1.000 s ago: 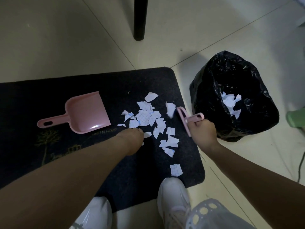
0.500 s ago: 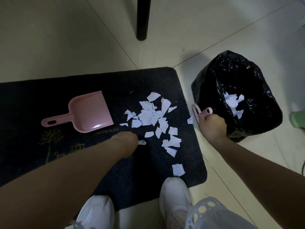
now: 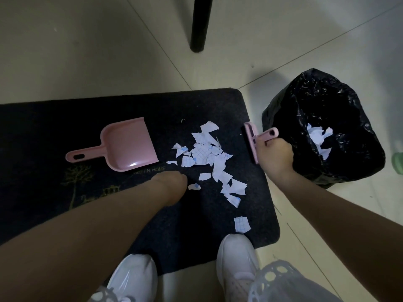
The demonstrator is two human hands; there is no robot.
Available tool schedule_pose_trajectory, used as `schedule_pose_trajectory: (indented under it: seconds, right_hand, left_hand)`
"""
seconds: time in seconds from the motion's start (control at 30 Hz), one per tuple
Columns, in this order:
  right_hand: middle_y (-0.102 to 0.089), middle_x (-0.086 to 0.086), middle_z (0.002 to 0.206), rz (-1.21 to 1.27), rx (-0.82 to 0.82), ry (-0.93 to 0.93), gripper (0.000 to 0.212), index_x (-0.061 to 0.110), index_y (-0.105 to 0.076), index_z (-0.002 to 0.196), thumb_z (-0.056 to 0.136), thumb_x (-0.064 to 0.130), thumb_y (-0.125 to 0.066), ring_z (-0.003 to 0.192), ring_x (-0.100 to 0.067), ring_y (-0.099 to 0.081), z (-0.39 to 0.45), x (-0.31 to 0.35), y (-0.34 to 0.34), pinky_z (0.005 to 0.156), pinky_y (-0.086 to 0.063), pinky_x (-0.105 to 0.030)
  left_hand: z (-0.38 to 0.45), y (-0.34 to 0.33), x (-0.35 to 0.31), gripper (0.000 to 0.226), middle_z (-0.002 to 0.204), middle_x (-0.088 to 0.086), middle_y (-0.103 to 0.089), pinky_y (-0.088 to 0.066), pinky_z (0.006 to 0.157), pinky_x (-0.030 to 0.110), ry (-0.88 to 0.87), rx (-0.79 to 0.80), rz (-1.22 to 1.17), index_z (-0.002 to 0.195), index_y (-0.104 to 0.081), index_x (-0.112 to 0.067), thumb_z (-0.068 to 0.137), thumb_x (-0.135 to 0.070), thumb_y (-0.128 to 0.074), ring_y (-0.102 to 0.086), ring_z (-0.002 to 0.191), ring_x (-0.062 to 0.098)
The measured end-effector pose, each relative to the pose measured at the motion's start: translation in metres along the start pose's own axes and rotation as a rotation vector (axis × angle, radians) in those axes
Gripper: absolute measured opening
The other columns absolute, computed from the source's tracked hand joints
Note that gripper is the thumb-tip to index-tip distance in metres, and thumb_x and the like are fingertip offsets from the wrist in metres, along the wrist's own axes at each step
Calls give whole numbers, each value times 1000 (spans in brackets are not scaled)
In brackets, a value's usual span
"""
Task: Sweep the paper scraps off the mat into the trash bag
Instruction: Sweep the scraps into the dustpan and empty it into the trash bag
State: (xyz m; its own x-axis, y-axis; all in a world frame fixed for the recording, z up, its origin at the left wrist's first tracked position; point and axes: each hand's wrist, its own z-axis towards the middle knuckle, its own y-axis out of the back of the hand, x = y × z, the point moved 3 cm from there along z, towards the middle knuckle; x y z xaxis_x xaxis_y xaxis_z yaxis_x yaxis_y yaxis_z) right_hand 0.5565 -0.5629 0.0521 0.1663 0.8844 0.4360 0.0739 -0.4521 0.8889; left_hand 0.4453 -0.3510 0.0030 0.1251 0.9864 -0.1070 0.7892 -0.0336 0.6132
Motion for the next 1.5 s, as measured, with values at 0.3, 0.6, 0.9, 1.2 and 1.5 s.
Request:
schedule_pose_trajectory:
  seconds: [0.3, 0.6, 0.9, 1.2, 1.5]
  right_hand:
    - [-51, -4, 57, -118, 274, 183, 48, 9, -57, 65, 101, 30, -33, 57, -26, -50, -32, 48, -44, 52, -31, -26]
    - [-66, -6, 68, 71, 334, 111, 23, 8, -68, 70, 87, 23, -61, 62, -21, -61, 3, 45, 13, 58, -51, -31]
    - [-74, 1, 77, -304, 1172, 186, 6, 13, -74, 87, 85, 16, -69, 61, -9, -61, 1, -5, 26, 58, -43, -19]
    - [-71, 4, 74, -567, 1340, 153, 18, 4, -73, 92, 85, 20, -68, 63, -6, -66, -40, -32, 0, 68, -53, -17]
    - [-68, -6, 73, -588, 1007, 407, 25, 7, -72, 81, 85, 30, -64, 68, -21, -59, -45, -11, -22, 60, -43, -29]
  left_hand:
    - [7, -7, 7, 47, 129, 12, -44, -49, 97, 39, -33, -24, 34, 134, -41, -6, 89, -3, -53, -52, 116, 27]
    - [8, -14, 15, 51, 132, 11, -45, -47, 99, 40, -55, -7, 52, 140, -38, -8, 91, -6, -51, -50, 121, 27]
    - [5, -13, -2, 44, 130, 10, -49, -49, 97, 40, -45, 102, 94, 134, -44, -9, 91, -2, -50, -54, 116, 27]
    - [3, -26, -23, 57, 157, 11, -17, -37, 110, 46, -162, 150, 241, 148, -27, -8, 94, -1, -44, -30, 141, 25]
    - [1, -24, -20, 57, 155, 9, -22, -45, 102, 42, -144, 109, 215, 146, -32, -9, 91, 1, -46, -41, 134, 26]
